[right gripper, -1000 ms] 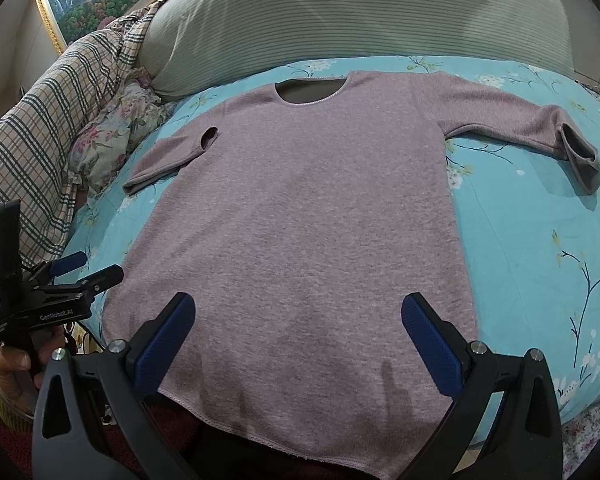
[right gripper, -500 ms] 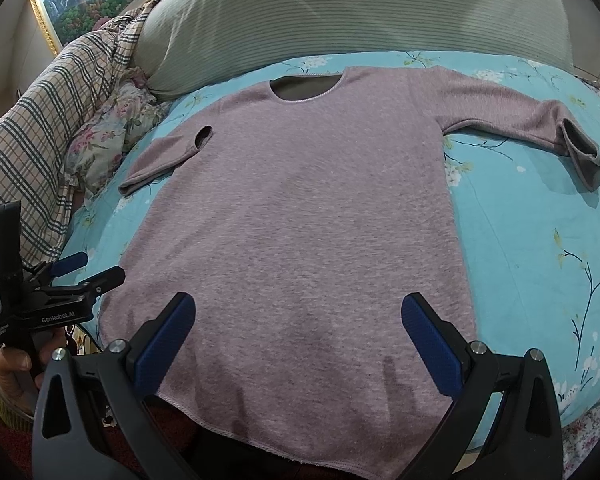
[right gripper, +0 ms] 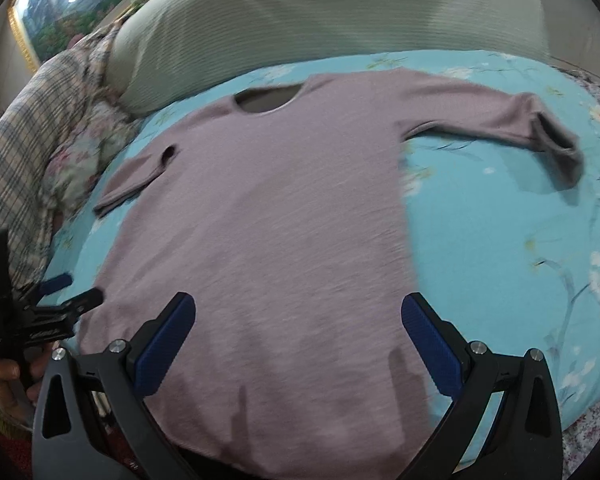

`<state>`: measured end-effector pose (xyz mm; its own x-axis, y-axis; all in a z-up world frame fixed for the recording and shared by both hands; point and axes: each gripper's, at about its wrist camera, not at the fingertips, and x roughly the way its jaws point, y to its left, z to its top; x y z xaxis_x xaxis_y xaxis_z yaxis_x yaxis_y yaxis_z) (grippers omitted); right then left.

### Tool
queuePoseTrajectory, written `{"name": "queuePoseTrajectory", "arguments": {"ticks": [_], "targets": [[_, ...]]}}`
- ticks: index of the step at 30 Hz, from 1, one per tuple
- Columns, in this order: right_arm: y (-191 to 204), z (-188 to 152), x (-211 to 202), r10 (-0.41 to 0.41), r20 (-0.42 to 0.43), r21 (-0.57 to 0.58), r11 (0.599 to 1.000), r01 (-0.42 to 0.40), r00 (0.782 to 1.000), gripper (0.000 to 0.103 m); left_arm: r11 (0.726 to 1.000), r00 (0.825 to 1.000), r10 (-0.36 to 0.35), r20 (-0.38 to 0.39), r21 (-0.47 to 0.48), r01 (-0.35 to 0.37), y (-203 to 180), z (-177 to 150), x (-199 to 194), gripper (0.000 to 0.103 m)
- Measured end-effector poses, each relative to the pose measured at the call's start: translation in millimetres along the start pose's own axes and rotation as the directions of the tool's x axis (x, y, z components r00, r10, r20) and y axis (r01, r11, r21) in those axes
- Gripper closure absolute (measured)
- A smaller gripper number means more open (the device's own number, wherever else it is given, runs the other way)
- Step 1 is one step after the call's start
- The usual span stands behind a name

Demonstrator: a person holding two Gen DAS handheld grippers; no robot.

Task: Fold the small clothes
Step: 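Grasp the pink sweater's side edge near the armhole with the right gripper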

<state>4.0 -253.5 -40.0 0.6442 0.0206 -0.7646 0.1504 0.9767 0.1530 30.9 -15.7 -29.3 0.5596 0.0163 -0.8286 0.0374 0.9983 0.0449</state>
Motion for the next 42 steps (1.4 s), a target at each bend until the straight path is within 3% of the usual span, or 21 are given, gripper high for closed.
{"name": "queuePoseTrajectory", "arguments": {"ticks": [5,10,15,21,23,26,29,32,33,36,39,42], "targets": [[-56.8,26.2,-14.3,-0.105,0.065,0.094,0.991,0.099,0.992,0.0,0.999,1.0,-0.027,-0.009,-0.02,0.027,4.2,8.6,6.4,0.0],[-105.3,56.3,-27.5,-0.237,0.135,0.147,0.965,0.218,0.962,0.001,0.999,0.999,-0.032,-0.022,-0.03,0.031,3.0,15.8,14.9,0.0],[-139.4,87.0,-10.4,-0.36,0.123,0.15,0.928,0.341,0.925,0.015,0.999,0.999,-0.033,-0.044,-0.022,0.032,-0.9,19.0,24.1,0.0],[-176.4,103.0,28.6,-0.431,0.015,0.126,0.896,0.426,0.902,0.041,0.999,0.997,-0.042,-0.071,-0.022,0.041,-3.8,26.1,36.8,0.0],[-180.2,103.9,29.3,-0.448,0.007,0.118,0.888,0.445,0.894,0.073,0.999,0.995,-0.048,-0.083,-0.025,0.047,-5.0,28.3,41.8,0.0],[-182.0,106.4,24.9,-0.432,0.022,0.13,0.895,0.426,0.901,0.1,0.998,0.994,-0.063,-0.093,-0.028,0.061,-6.6,31.6,47.9,0.0],[-167.6,110.8,22.6,-0.445,0.055,0.093,0.894,0.439,0.894,0.1,0.997,0.992,-0.076,-0.102,-0.032,0.073,-8.7,34.9,53.6,0.0],[-152.8,117.0,19.3,-0.362,0.084,0.109,0.929,0.352,0.928,0.1,0.995,0.99,-0.095,-0.101,-0.037,0.092,-9.6,37.6,57.0,0.0],[-144.8,120.5,21.2,-0.297,0.101,0.123,0.951,0.284,0.95,0.1,0.995,0.99,-0.098,-0.1,-0.037,0.095,-9.8,38.2,57.5,0.0],[-118.6,134.4,33.6,-0.138,0.119,0.139,0.983,0.121,0.983,0.1,0.994,0.99,-0.107,-0.095,-0.046,0.103,-9.7,41.6,60.2,0.0],[-80.7,145.7,52.2,-0.003,0.12,0.128,0.992,-0.013,0.993,0.1,0.991,0.989,-0.123,-0.079,-0.06,0.119,-7.2,46.4,61.2,0.001],[-23.4,158.4,83.2,0.145,0.092,0.09,0.984,-0.153,0.985,0.1,0.99,0.991,-0.129,-0.046,-0.063,0.126,-3.2,54.7,62.4,0.0]]}}
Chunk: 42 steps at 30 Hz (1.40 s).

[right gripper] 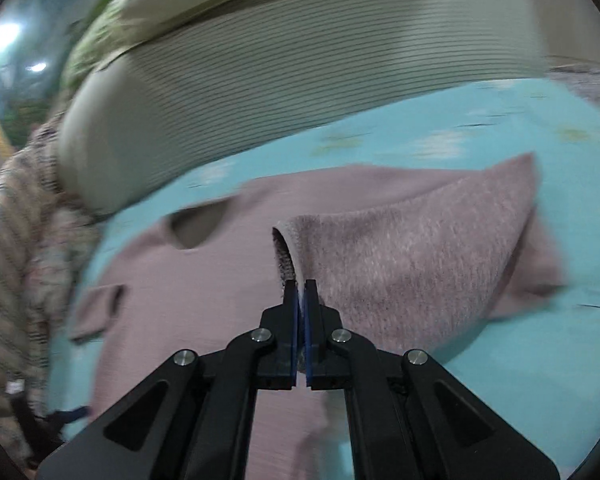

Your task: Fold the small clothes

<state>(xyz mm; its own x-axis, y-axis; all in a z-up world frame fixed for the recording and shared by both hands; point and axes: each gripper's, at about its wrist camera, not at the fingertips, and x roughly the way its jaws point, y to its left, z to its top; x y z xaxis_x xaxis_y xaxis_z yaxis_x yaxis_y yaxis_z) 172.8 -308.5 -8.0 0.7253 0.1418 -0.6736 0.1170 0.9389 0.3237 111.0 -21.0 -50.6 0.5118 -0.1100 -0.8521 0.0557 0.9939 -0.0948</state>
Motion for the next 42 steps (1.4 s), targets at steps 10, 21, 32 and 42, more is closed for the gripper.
{"name": "queuePoseTrajectory", "arguments": {"ticks": [10,21,32,42], "targets": [[126.8,14.6,165.5,0.276,-0.256,0.003,0.959,-0.285,0.926,0.1,0.992,0.992,-0.1,0.072,-0.066,0.104,32.6,41.9,6.5,0.001],[179.9,-8.1,233.5,0.428,-0.433,0.083,0.895,-0.438,0.793,0.095,0.971,0.978,-0.2,0.064,-0.117,0.207,52.2,80.8,46.7,0.001],[67.6,12.6,102.5,0.326,-0.138,0.144,0.941,-0.306,0.935,0.094,0.943,0.955,-0.297,0.007,-0.153,0.295,39.3,139.3,110.6,0.01],[13.1,0.7,26.2,0.174,-0.006,0.177,0.969,-0.171,0.985,0.094,0.968,0.976,-0.2,0.084,-0.136,0.21,30.2,164.2,120.5,0.098]]}}
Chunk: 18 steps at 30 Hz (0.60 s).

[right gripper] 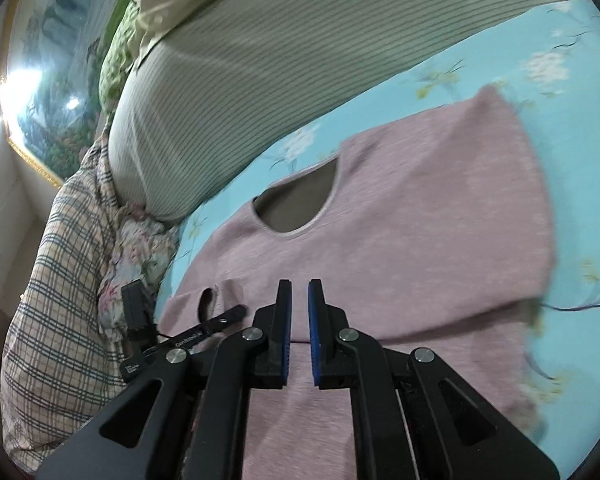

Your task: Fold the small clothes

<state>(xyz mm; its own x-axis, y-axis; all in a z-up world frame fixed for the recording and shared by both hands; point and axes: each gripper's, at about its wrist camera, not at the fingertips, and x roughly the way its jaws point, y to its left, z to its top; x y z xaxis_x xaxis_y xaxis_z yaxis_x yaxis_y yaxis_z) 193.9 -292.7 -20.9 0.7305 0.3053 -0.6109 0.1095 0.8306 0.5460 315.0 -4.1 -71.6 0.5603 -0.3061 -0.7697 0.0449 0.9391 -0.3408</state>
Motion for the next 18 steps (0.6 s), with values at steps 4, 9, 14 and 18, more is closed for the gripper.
{"name": "queuePoseTrajectory", "arguments": {"ticks": [4,9,14,18], "targets": [[-15.2,9.0,-14.8,-0.061,0.036,0.016,0.998,0.06,0.998,0.094,0.994,0.982,0.1,0.157,0.032,-0.106,-3.8,6.3,-37.6,0.1],[-39.0,21.8,-22.7,-0.167,0.056,0.035,0.986,0.165,0.984,0.092,0.981,0.953,0.192,0.235,-0.006,-0.196,28.8,27.1,-64.5,0.101],[-61.1,35.6,-6.7,-0.266,0.031,0.017,0.964,0.265,0.964,0.072,0.976,0.953,0.217,0.213,-0.085,-0.203,66.4,32.2,-59.2,0.101],[-72.1,47.8,16.2,-0.287,-0.01,-0.006,0.958,0.287,0.958,0.071,0.962,0.937,0.265,0.227,-0.135,-0.239,81.0,29.2,-62.3,0.101]]}}
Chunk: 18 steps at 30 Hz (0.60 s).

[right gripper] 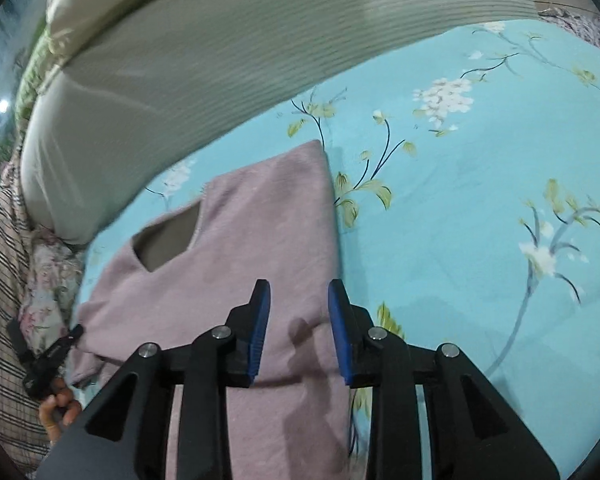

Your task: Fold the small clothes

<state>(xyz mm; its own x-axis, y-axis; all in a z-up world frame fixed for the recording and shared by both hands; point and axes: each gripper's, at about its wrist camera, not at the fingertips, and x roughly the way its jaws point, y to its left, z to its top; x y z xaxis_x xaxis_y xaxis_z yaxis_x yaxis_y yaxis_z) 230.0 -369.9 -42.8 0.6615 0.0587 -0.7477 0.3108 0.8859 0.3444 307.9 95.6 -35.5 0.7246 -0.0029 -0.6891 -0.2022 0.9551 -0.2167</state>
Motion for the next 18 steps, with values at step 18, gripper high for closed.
{"name": "queuePoseTrajectory", "arguments": {"ticks": [18], "targets": [[-10.3,33.3,31.9,-0.075,-0.026,-0.055,0.996,0.073,0.997,0.097,0.993,0.998,-0.058,-0.02,0.104,0.06,-25.9,-9.7,-3.3,0.101]]}}
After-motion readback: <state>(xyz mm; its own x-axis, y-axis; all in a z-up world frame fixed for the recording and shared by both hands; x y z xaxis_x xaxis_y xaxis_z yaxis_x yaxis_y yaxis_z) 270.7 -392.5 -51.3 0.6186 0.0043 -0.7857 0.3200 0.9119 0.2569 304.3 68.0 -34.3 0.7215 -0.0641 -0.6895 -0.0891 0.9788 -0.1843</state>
